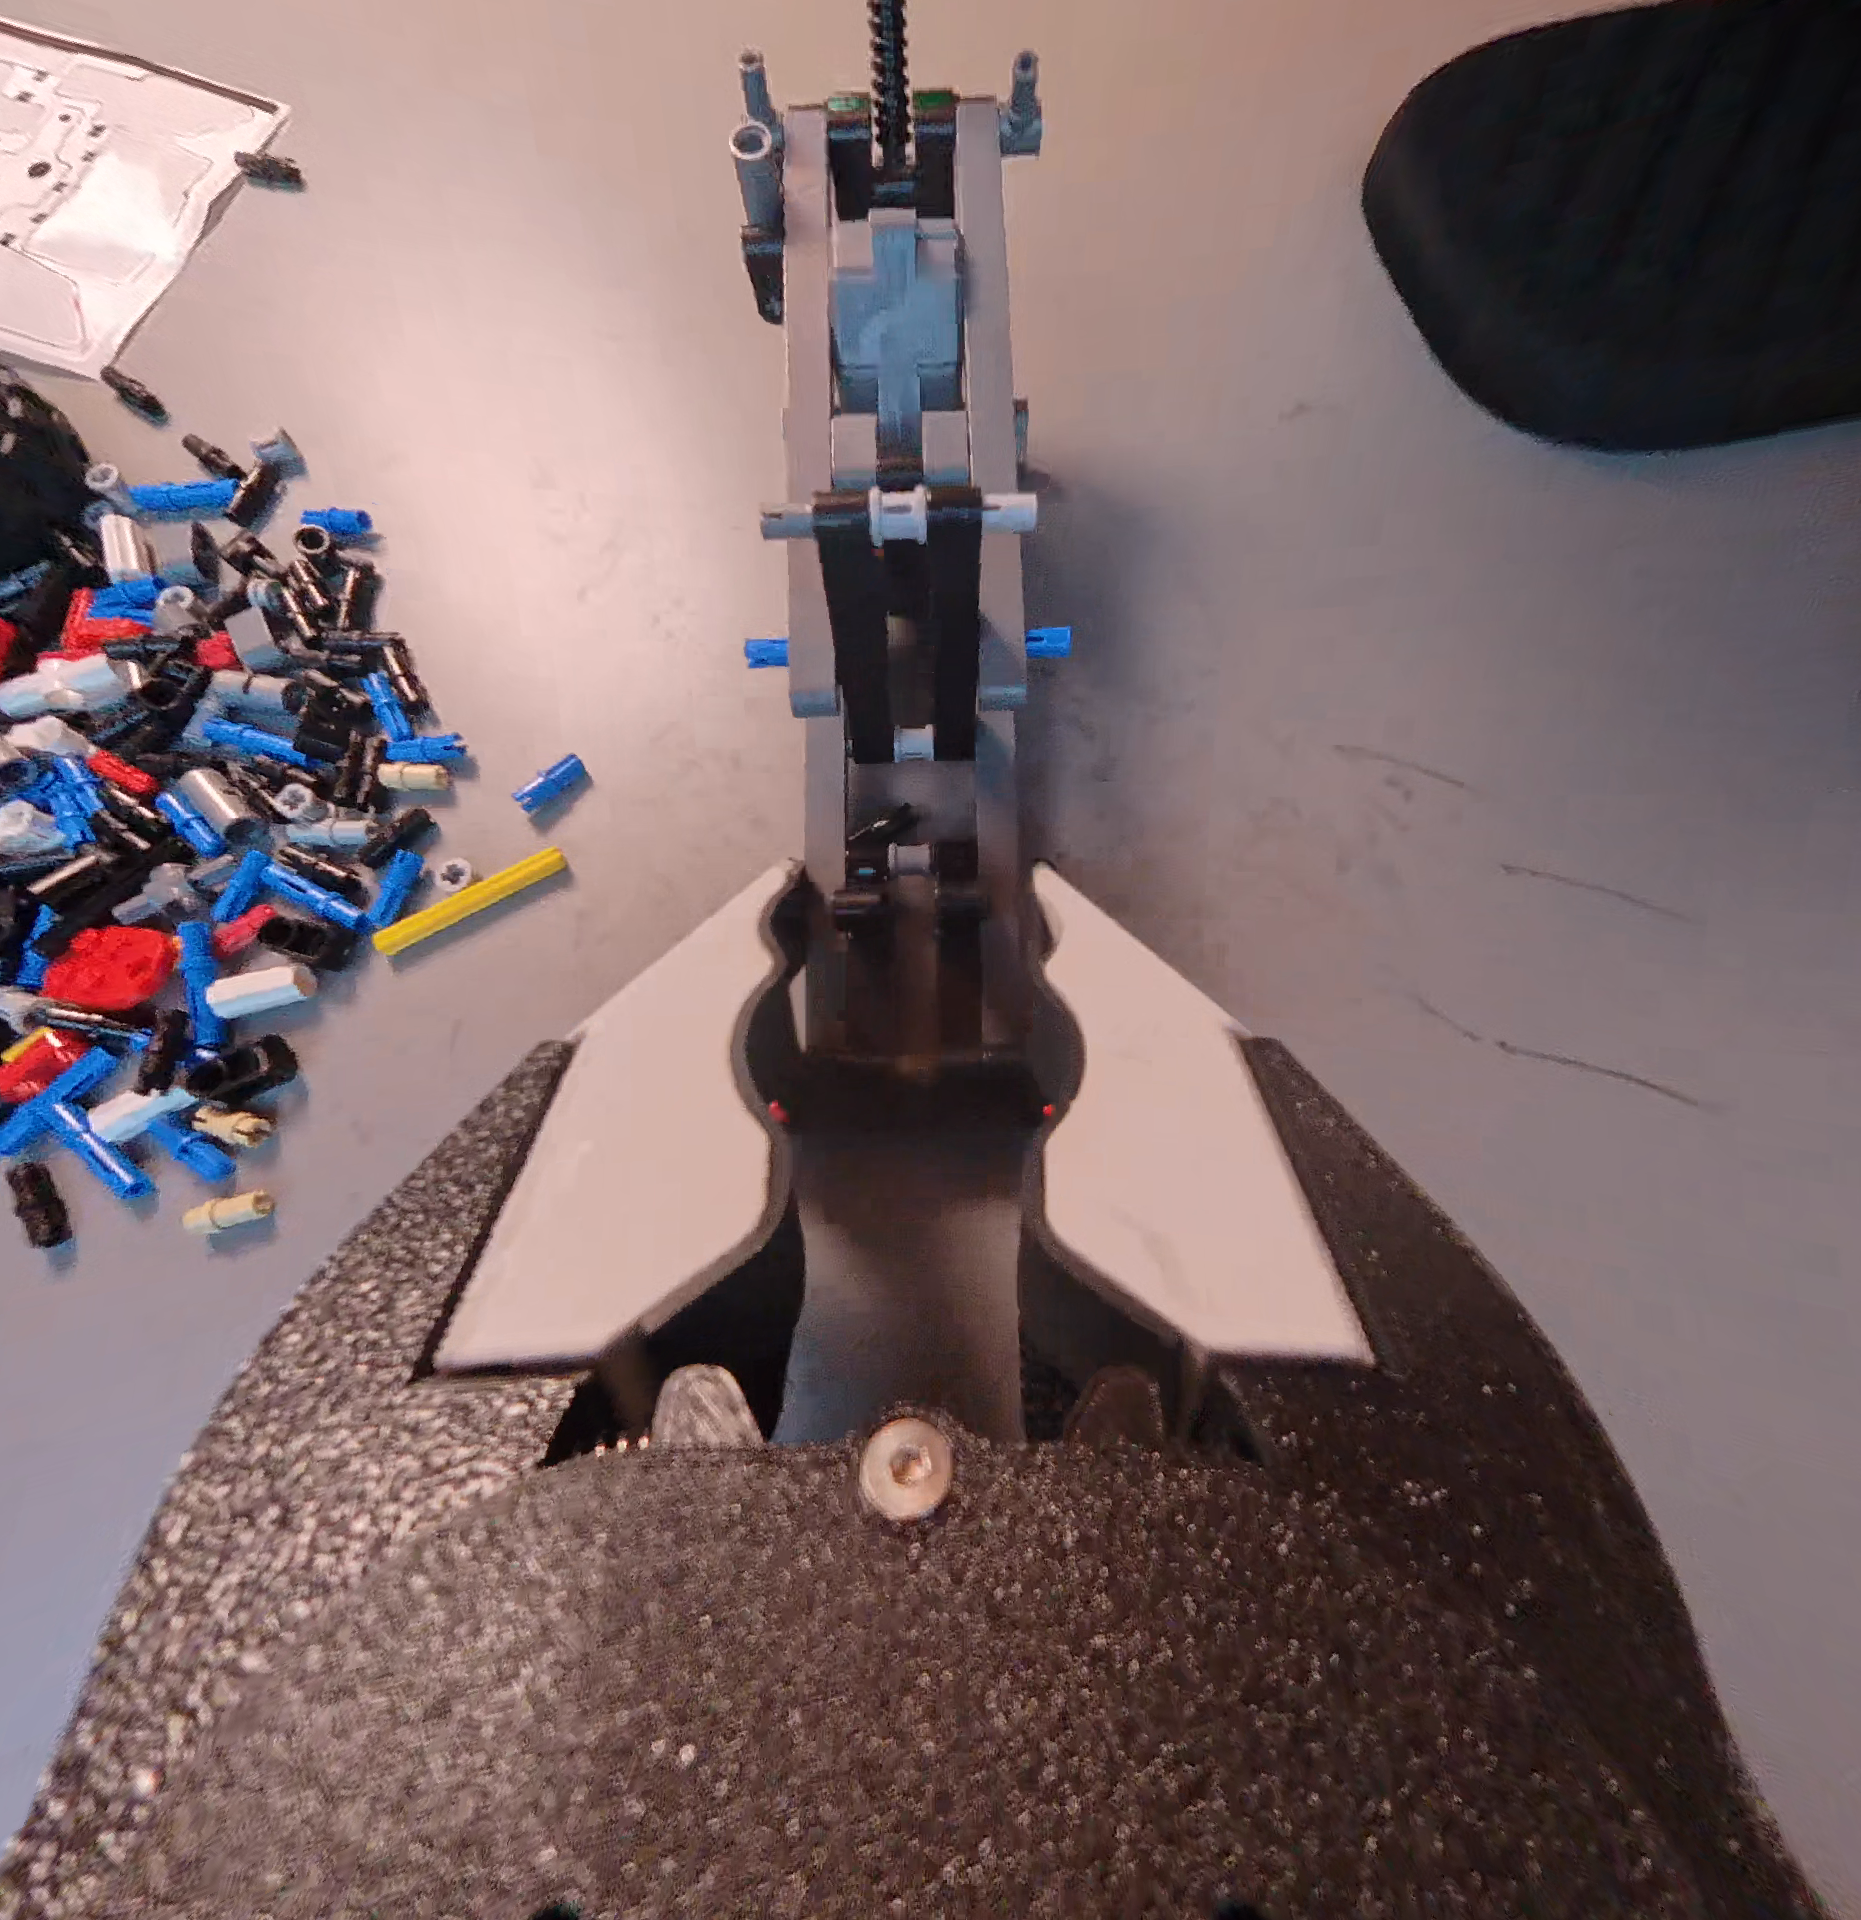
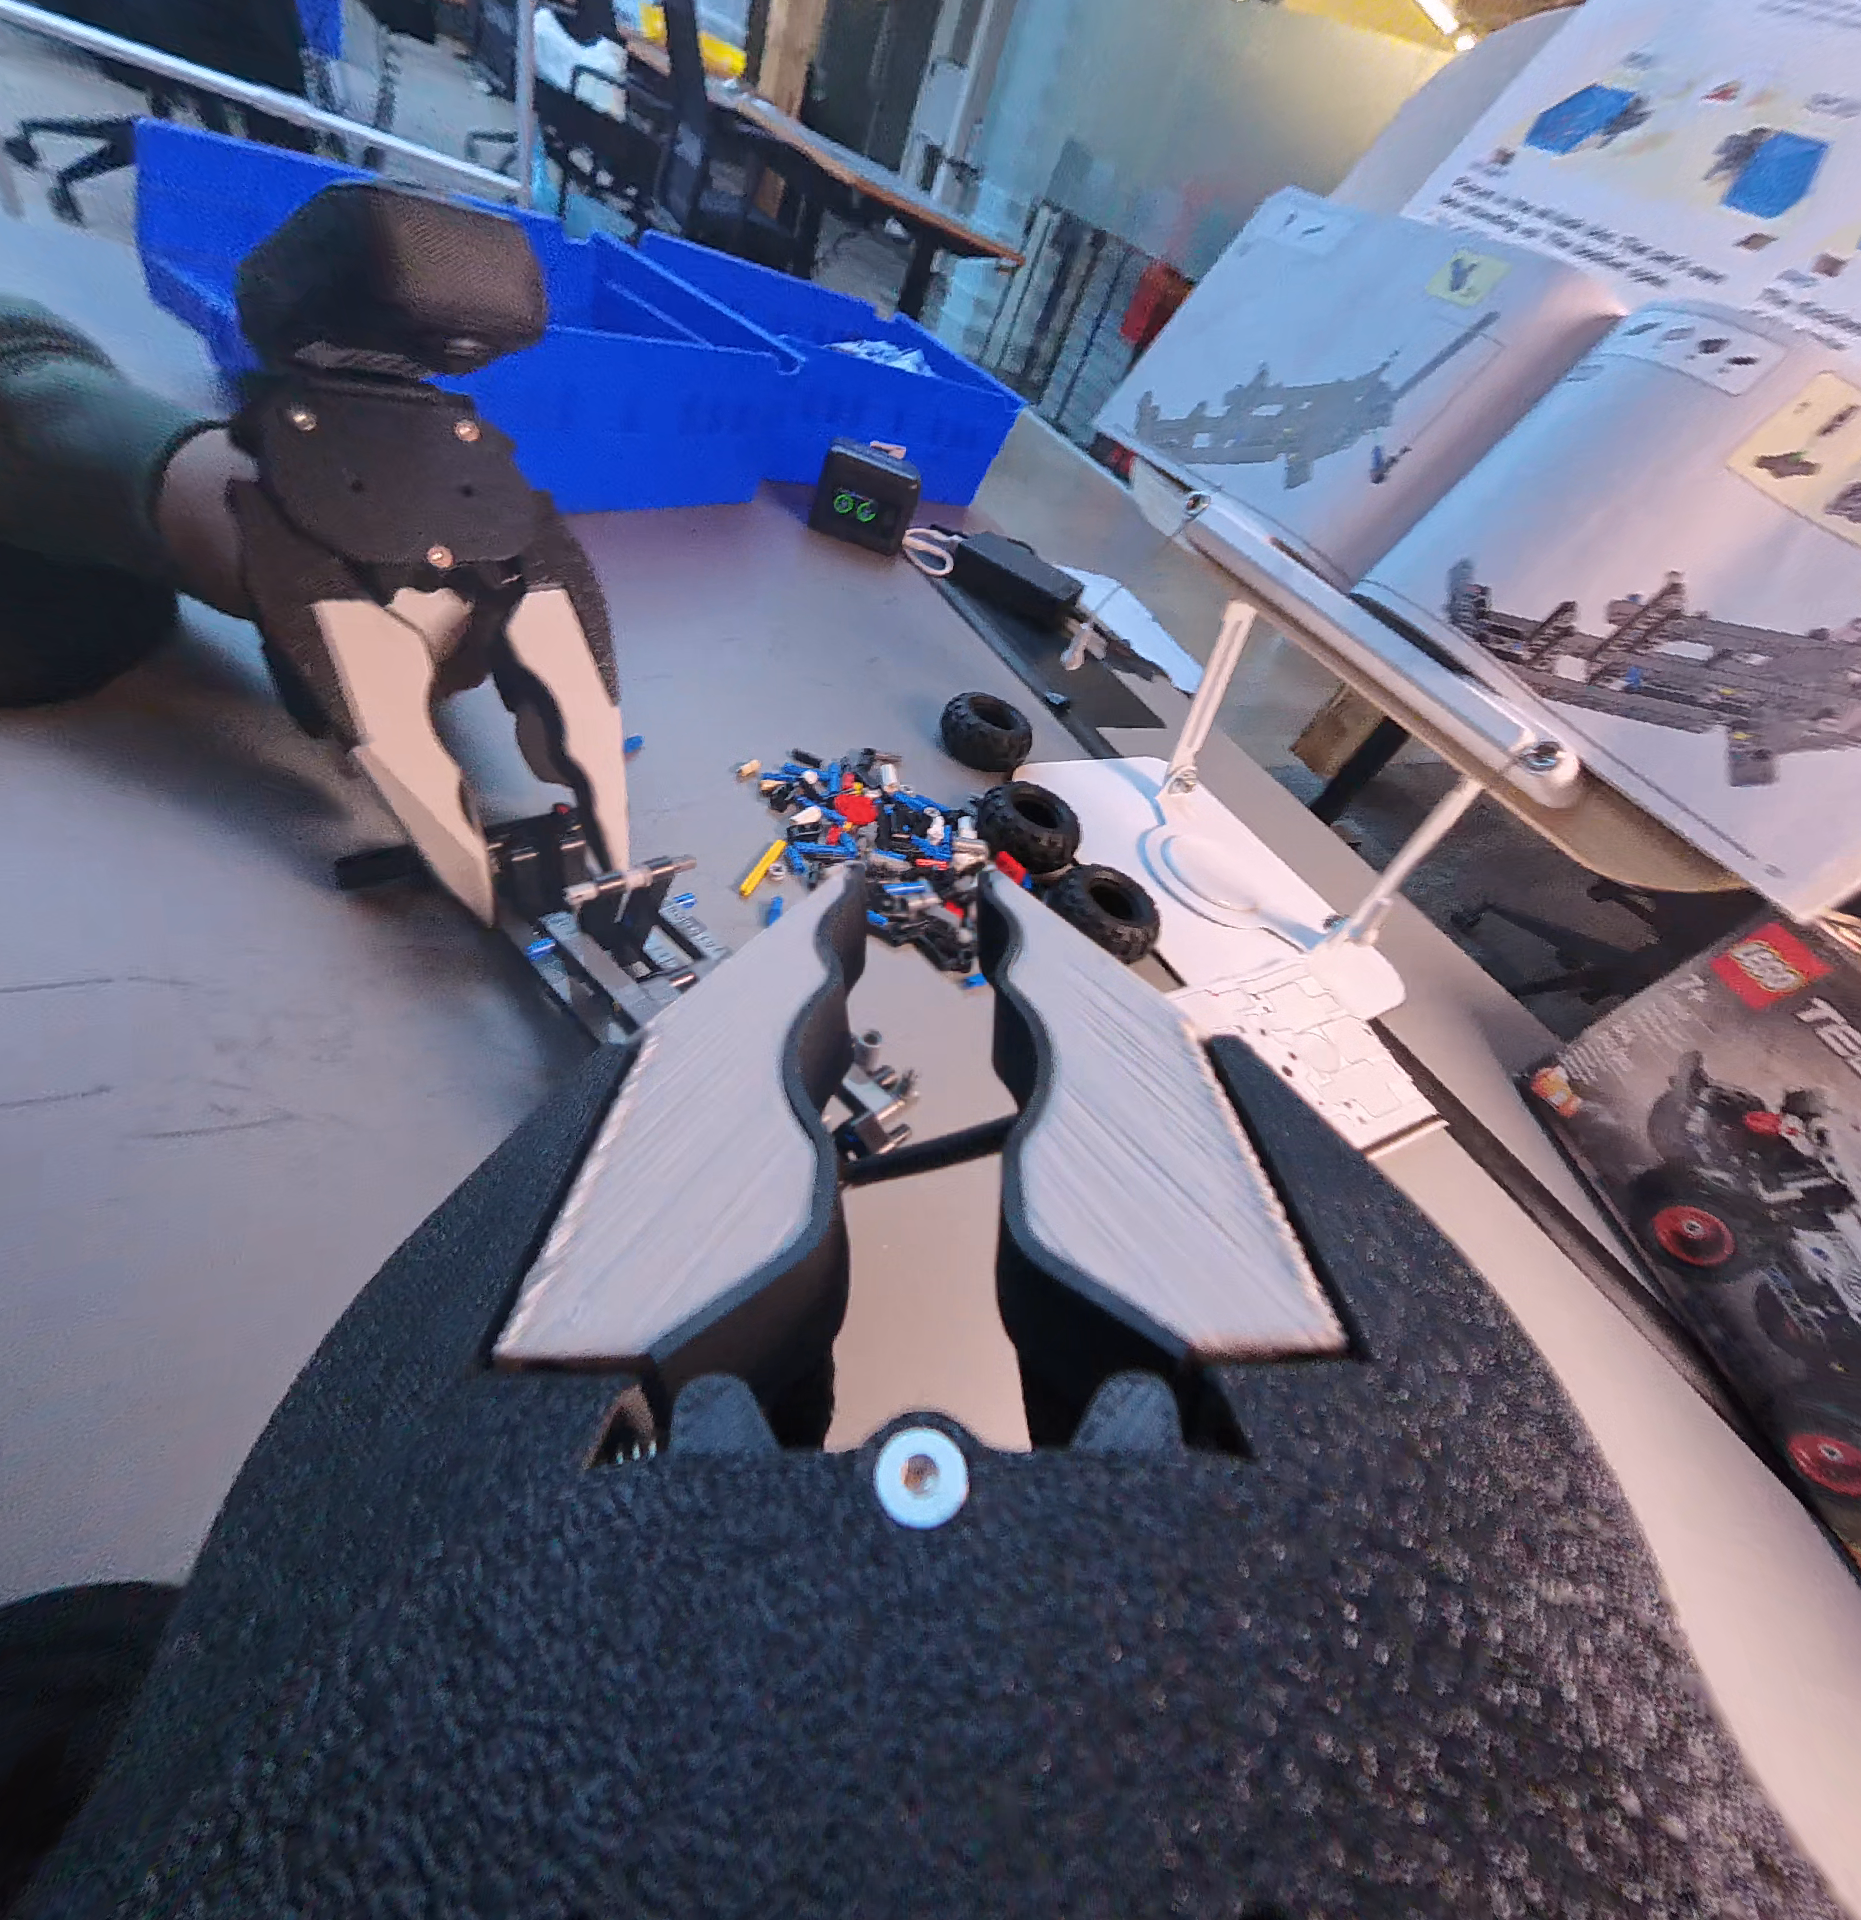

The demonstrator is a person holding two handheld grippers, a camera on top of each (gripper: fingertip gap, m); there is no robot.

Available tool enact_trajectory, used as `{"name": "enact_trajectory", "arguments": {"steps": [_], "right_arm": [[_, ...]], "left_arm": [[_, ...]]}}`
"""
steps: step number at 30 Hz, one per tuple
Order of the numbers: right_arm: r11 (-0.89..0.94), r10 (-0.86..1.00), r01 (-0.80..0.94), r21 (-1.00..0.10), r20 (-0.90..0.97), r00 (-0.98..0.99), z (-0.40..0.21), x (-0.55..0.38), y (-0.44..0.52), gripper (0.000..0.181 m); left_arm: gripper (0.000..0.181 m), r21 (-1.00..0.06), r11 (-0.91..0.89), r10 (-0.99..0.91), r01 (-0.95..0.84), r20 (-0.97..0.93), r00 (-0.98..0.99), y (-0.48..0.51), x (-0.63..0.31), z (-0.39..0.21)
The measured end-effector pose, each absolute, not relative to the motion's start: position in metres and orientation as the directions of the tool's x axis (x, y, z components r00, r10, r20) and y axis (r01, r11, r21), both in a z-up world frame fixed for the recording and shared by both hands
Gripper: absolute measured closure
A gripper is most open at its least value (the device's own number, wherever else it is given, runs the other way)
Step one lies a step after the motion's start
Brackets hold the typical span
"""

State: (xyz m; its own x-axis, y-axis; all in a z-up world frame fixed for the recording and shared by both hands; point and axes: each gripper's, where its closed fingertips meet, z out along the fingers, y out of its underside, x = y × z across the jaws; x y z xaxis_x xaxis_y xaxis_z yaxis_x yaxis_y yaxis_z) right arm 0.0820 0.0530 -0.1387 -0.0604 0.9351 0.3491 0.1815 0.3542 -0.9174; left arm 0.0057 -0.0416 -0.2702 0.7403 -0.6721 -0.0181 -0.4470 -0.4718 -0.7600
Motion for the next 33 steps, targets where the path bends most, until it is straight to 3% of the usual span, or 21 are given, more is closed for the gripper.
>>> {"name": "enact_trajectory", "arguments": {"steps": [5, 9, 12, 15, 21, 27, 29, 33], "right_arm": [[0.294, 0.946, 0.141, -0.945, 0.309, 0.098, -0.129, 0.093, 0.086, 0.161], [0.246, 0.960, 0.169, -0.954, 0.264, 0.095, -0.143, 0.093, 0.093, 0.160], [0.145, 0.986, 0.207, -0.968, 0.123, -0.114, -0.163, 0.091, 0.066, 0.146], [0.078, 0.893, 0.322, -0.943, -0.077, -0.443, -0.185, 0.104, 0.006, 0.115], [0.050, 0.815, 0.456, -0.889, -0.227, -0.533, -0.201, 0.114, -0.006, 0.102], [0.328, 0.865, 0.630, -0.704, -0.044, -0.500, -0.232, 0.102, -0.002, 0.097], [0.423, 0.853, 0.648, -0.633, 0.038, -0.520, -0.246, 0.097, -0.002, 0.111], [0.397, 0.877, 0.626, -0.671, 0.075, -0.475, -0.240, 0.090, -0.003, 0.121]], "left_arm": [[0.157, -0.773, -0.477, -0.669, -0.418, 0.012, 0.743, -0.043, 0.008, -0.267], [0.157, -0.774, -0.473, -0.687, -0.420, 0.026, 0.726, -0.049, -0.002, -0.263], [0.157, -0.786, -0.407, -0.769, -0.465, 0.020, 0.639, -0.061, -0.005, -0.262], [0.158, -0.813, -0.358, -0.820, -0.460, 0.038, 0.571, -0.071, -0.002, -0.256], [0.158, -0.816, -0.296, -0.862, -0.496, 0.006, 0.506, -0.076, 0.001, -0.254], [0.158, -0.811, -0.266, -0.864, -0.520, -0.038, 0.502, -0.072, 0.005, -0.253], [0.157, -0.815, -0.271, -0.858, -0.512, -0.038, 0.513, -0.070, 0.005, -0.253], [0.153, -0.827, -0.306, -0.808, -0.472, -0.037, 0.589, -0.062, -0.006, -0.251]]}}
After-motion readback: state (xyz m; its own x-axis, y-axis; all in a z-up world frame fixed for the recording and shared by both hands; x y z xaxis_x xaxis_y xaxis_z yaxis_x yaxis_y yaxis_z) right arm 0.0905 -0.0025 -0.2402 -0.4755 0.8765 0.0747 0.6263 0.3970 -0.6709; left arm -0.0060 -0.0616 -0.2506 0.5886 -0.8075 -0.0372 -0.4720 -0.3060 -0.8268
